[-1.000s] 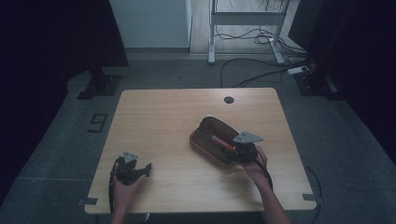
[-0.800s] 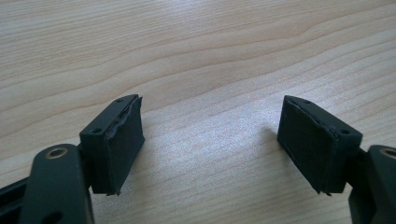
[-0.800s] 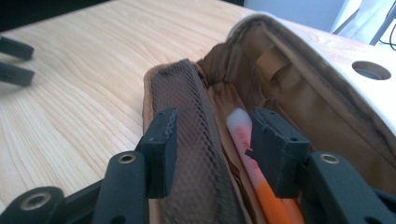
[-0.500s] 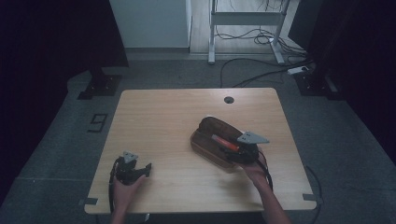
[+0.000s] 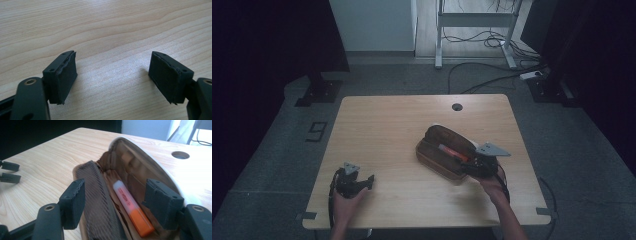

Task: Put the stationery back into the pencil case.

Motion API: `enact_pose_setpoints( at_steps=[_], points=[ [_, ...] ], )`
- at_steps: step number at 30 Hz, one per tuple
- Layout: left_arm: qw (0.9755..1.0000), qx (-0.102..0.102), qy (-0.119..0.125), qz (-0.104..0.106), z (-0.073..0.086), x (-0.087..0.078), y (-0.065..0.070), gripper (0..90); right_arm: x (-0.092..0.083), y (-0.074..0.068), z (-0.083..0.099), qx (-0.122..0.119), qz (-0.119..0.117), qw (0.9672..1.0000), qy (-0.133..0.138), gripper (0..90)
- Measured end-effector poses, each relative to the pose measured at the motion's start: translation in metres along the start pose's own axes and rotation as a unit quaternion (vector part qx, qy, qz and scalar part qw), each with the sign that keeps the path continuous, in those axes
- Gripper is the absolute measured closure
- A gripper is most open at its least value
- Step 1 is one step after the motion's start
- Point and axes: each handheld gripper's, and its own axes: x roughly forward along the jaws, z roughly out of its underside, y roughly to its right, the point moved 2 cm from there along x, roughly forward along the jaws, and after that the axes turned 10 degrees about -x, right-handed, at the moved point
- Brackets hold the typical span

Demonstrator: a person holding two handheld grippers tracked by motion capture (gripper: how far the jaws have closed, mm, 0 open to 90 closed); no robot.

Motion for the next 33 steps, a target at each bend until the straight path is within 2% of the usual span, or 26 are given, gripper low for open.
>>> enact_pose_setpoints(
  at_steps=[7, 10, 22, 26, 30, 33],
  points=[
    [1.0000, 0.000, 0.000, 0.000, 0.000, 0.000, 0.000, 22.4, -0.014, 0.010, 0.013, 0.006, 0.018, 0.9998, -0.006, 31.7],
    [1.0000, 0.000, 0.000, 0.000, 0.000, 0.000, 0.000, 22.4, -0.023, 0.017, 0.024, 0.011, 0.032, 0.9993, -0.016, 31.7],
    [1.0000, 0.000, 0.000, 0.000, 0.000, 0.000, 0.000, 22.4, -0.043, 0.036, 0.062, 0.028, 0.053, 0.9968, -0.052, 31.6],
    [1.0000, 0.000, 0.000, 0.000, 0.000, 0.000, 0.000, 22.4, -0.046, 0.044, 0.075, 0.036, 0.061, 0.9951, -0.069, 31.4],
    [1.0000, 0.000, 0.000, 0.000, 0.000, 0.000, 0.000, 22.4, -0.041, 0.053, 0.087, 0.047, 0.069, 0.9922, -0.093, 31.0],
    [1.0000, 0.000, 0.000, 0.000, 0.000, 0.000, 0.000, 22.4, -0.038, 0.053, 0.090, 0.046, 0.070, 0.9915, -0.100, 30.9]
  ],
)
